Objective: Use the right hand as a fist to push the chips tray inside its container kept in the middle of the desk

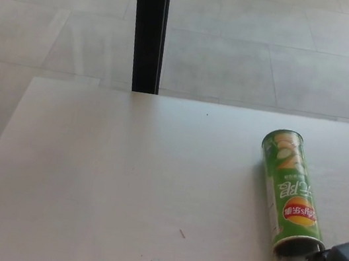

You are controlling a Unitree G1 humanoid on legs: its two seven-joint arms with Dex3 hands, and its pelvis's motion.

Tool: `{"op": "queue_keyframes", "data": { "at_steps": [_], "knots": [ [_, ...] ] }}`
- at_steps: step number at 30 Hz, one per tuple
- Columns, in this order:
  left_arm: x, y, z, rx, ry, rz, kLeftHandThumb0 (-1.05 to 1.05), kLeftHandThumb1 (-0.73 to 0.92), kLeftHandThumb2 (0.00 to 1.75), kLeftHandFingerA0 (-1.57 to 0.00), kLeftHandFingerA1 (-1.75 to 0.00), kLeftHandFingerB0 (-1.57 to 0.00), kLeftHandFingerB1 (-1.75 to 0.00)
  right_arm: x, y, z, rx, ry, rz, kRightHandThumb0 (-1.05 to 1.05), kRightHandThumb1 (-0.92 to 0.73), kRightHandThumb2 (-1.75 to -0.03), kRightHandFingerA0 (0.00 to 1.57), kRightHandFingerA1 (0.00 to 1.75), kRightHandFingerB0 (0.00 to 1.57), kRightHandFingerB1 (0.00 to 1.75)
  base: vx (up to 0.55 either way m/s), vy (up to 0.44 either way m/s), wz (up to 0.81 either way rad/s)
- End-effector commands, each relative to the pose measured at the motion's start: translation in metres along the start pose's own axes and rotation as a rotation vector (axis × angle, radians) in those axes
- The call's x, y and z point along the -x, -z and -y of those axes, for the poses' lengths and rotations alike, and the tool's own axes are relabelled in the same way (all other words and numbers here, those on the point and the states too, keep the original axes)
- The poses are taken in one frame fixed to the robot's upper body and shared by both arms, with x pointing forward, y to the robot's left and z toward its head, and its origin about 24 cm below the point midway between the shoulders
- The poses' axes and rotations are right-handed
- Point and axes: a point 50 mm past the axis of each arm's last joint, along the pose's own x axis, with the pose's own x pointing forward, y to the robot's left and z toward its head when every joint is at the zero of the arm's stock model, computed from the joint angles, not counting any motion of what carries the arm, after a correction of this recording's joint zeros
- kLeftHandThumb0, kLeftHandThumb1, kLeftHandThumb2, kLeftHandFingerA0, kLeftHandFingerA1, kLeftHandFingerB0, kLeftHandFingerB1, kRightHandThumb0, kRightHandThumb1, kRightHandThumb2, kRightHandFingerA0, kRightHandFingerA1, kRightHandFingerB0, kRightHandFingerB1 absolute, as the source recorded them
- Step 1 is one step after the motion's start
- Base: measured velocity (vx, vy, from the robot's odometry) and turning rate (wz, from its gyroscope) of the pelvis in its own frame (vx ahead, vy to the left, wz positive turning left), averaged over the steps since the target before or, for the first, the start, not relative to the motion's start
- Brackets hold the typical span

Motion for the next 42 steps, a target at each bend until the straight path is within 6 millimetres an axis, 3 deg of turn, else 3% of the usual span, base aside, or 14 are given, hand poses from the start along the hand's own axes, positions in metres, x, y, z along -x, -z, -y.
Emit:
{"op": "queue_keyframes", "data": {
  "at_steps": [1, 7, 8, 10, 11, 17, 18, 20, 23, 25, 26, 27, 37, 42],
  "knots": [
    [0.0, -0.01, -0.006, -0.02, -0.026, 0.041, -0.89, 0.65, 1.62, -0.2, -0.94, -0.03, -0.6, -0.008, -0.004, -0.012, -0.022, -0.021, -0.044, -0.62, -0.8, -0.64, 0.98, 1.05, 0.64, 0.49, 0.0, 0.0, 0.0],
    [0.001, -0.013, -0.006, -0.005, -0.016, 0.05, -0.88, 0.65, 1.66, -0.16, -0.93, -0.04, -0.6, -0.013, -0.015, -0.026, -0.049, -0.011, -0.041, -0.6, -0.8, -0.64, 0.95, 1.14, 0.64, 0.5, 0.0, 0.0, 0.0],
    [0.0, -0.013, -0.006, -0.007, -0.02, 0.053, -0.76, 0.43, 1.71, -0.14, -1.26, 0.0, -0.63, -0.014, -0.017, -0.027, -0.05, -0.005, -0.036, -0.59, -0.79, -0.64, 0.92, 1.12, 0.62, 0.5, 0.0, 0.0, 0.0],
    [0.0, -0.013, -0.006, -0.004, -0.022, 0.055, -0.76, 0.43, 1.72, -0.16, -1.28, 0.0, -0.64, -0.015, -0.02, -0.029, -0.054, -0.004, -0.034, -0.59, -0.8, -0.64, 0.91, 1.13, 0.61, 0.5, 0.0, 0.0, 0.0],
    [0.0, -0.014, -0.006, 0.001, -0.018, 0.058, -0.91, 0.64, 1.68, -0.18, -0.97, -0.03, -0.63, -0.016, -0.023, -0.032, -0.038, 0.009, -0.039, -0.59, -0.8, -0.64, 0.91, 1.17, 0.61, 0.5, 0.0, 0.0, 0.0],
    [0.0, -0.015, -0.006, -0.001, -0.026, 0.065, -0.9, 0.64, 1.69, -0.21, -0.99, -0.03, -0.64, -0.023, -0.02, -0.034, -0.078, 0.046, -0.089, -0.56, -0.78, -0.66, 0.87, 1.4, 0.53, 0.62, 0.0, 0.0, 0.0],
    [0.001, -0.013, -0.006, 0.007, -0.025, 0.06, -0.76, 0.42, 1.73, -0.17, -1.31, 0.0, -0.64, -0.024, -0.019, -0.034, -0.068, 0.05, -0.099, -0.56, -0.77, -0.66, 0.86, 1.42, 0.5, 0.67, 0.0, 0.0, 0.0],
    [0.001, -0.013, -0.006, 0.022, -0.02, 0.059, -0.74, 0.44, 1.73, -0.14, -1.32, 0.0, -0.6, -0.028, -0.015, -0.031, -0.079, 0.081, -0.117, -0.53, -0.74, -0.65, 0.87, 1.49, 0.47, 0.81, 0.0, 0.0, 0.0],
    [0.003, -0.006, -0.009, 0.012, -0.028, 0.046, -0.91, 0.66, 1.7, -0.18, -0.99, -0.03, -0.64, -0.033, -0.007, -0.021, 0.001, 0.079, -0.148, -0.54, -0.75, -0.67, 0.82, 1.55, 0.42, 1.0, 0.0, 0.0, 0.0],
    [0.004, -0.006, -0.008, 0.006, -0.026, 0.048, -0.91, 0.66, 1.7, -0.18, -0.99, -0.03, -0.64, -0.035, -0.005, -0.019, 0.018, 0.079, -0.154, -0.54, -0.75, -0.67, 0.82, 1.55, 0.42, 1.0, 0.0, 0.0, 0.0],
    [0.004, -0.005, -0.009, -0.002, -0.022, 0.043, -0.75, 0.45, 1.72, -0.14, -1.28, 0.0, -0.62, -0.035, 0.002, -0.011, 0.043, 0.084, -0.156, -0.55, -0.74, -0.67, 0.83, 1.55, 0.42, 0.95, 0.0, 0.0, 0.0],
    [0.004, -0.005, -0.009, -0.001, -0.019, 0.045, -0.88, 0.66, 1.66, -0.17, -0.95, -0.04, -0.62, -0.036, 0.004, -0.009, 0.044, 0.086, -0.16, -0.54, -0.73, -0.66, 0.83, 1.53, 0.43, 0.93, 0.0, 0.0, 0.0],
    [0.005, -0.004, -0.01, 0.003, -0.018, 0.042, -0.91, 0.65, 1.7, -0.17, -0.98, -0.01, -0.63, -0.017, 0.005, -0.02, 0.049, -0.011, -0.108, -0.56, -0.74, -0.62, 0.89, 1.36, 0.52, 0.72, 0.0, 0.0, 0.0],
    [0.006, -0.002, -0.009, -0.003, 0.006, 0.046, -0.74, 0.43, 1.74, -0.14, -1.27, 0.0, -0.59, -0.002, -0.003, -0.029, 0.018, -0.085, -0.046, -0.55, -0.72, -0.62, 0.87, 1.25, 0.52, 0.58, 0.0, 0.0, 0.0]
  ]
}}
